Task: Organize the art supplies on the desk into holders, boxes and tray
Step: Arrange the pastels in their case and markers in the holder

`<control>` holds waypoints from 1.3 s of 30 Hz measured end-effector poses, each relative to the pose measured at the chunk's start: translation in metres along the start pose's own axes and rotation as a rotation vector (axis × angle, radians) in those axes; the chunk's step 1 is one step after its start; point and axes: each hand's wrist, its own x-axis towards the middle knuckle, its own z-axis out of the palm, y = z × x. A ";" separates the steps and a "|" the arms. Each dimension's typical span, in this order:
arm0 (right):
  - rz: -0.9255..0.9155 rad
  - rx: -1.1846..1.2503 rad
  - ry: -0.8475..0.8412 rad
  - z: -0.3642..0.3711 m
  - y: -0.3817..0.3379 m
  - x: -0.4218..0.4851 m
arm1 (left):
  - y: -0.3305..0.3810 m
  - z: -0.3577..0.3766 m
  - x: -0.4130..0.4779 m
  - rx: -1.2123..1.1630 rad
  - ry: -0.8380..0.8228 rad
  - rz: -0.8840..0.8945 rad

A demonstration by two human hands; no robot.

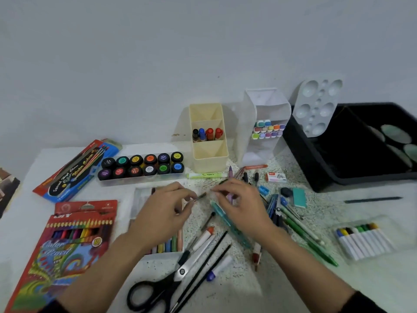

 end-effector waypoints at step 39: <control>0.111 0.257 -0.156 0.016 -0.011 0.010 | -0.054 -0.029 -0.045 0.338 0.082 -0.161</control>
